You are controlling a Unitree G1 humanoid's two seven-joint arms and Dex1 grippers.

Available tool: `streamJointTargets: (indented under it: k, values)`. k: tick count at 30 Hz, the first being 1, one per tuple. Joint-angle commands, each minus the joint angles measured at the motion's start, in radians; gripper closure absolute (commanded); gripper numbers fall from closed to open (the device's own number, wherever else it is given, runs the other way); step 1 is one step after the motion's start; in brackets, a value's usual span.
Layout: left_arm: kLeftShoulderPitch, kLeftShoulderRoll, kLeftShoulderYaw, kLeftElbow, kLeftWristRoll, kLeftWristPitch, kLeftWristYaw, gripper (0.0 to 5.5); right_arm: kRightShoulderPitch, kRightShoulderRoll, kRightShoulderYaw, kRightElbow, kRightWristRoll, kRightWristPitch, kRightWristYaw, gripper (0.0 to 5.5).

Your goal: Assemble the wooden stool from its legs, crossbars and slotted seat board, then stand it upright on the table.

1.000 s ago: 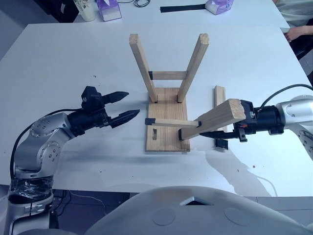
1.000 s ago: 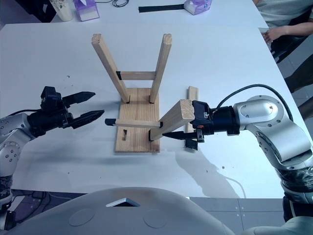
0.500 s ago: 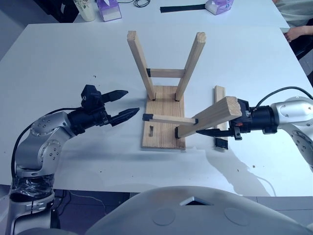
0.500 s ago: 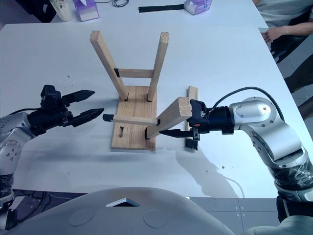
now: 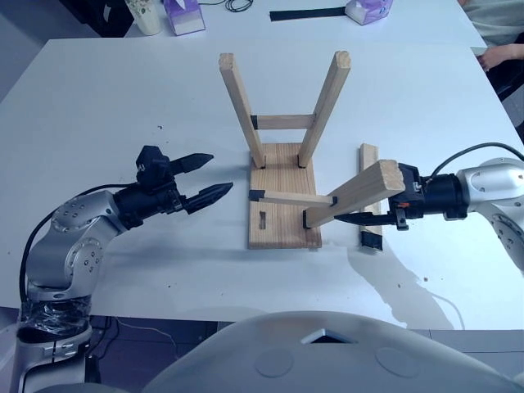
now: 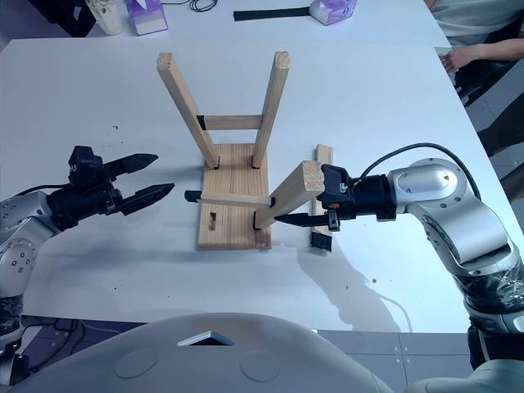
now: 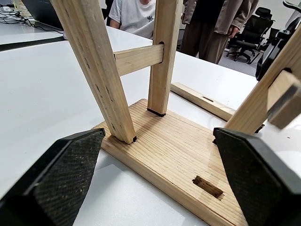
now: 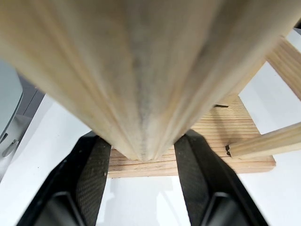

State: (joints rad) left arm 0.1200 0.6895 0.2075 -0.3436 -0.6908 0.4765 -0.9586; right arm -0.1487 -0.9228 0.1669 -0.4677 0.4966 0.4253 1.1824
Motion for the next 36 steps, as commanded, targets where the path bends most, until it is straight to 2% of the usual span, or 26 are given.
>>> streamJointTargets:
  k: [1,5,9,13,14,18,22,24,27,30,33,36]
  values:
    - [-0.008,0.004,-0.004,-0.003,0.009,0.0,0.002,1.22,-0.048,0.038,0.137,0.098,-0.124,-0.005,0.016,3.46]
    - [-0.016,0.007,-0.009,-0.006,0.004,0.008,0.001,1.22,-0.073,0.078,0.241,0.195,-0.189,-0.015,0.028,3.46]
    - [-0.022,0.008,-0.008,-0.004,-0.001,0.015,0.001,1.22,-0.027,0.068,0.275,0.199,-0.197,-0.015,0.031,3.46]
    - [-0.013,0.007,0.002,-0.005,0.001,0.015,0.004,1.22,0.002,0.052,0.252,0.143,-0.158,0.013,0.019,3.46]
    - [-0.011,0.006,0.003,-0.006,0.001,0.015,0.005,1.22,0.0,0.061,0.238,0.138,-0.161,0.014,-0.008,3.1]
    - [0.005,-0.003,0.01,-0.009,0.005,0.008,0.017,1.22,-0.024,0.068,0.195,0.127,-0.165,0.072,-0.051,2.57]
    - [0.018,-0.01,0.015,-0.013,0.006,0.0,0.03,1.22,-0.029,0.064,0.168,0.119,-0.188,0.069,-0.069,2.57]
    - [0.023,-0.013,0.016,-0.016,0.005,-0.003,0.035,1.22,-0.021,0.066,0.125,0.117,-0.217,0.068,-0.129,2.57]
    - [0.039,-0.015,0.029,-0.028,0.004,-0.005,0.04,1.22,0.08,-0.002,0.013,0.072,-0.257,0.086,-0.209,2.16]
    - [0.099,-0.016,0.083,-0.056,-0.007,-0.011,0.053,1.22,0.254,0.0,-0.175,-0.055,-0.271,0.232,-0.346,1.71]
    - [0.186,-0.035,0.148,-0.097,-0.016,-0.023,0.074,1.22,0.382,0.16,-0.324,-0.282,-0.237,0.498,-0.541,1.41]
    - [0.231,-0.054,0.173,-0.124,-0.018,-0.028,0.093,1.22,0.424,0.359,-0.344,-0.451,-0.195,0.723,-0.688,1.41]
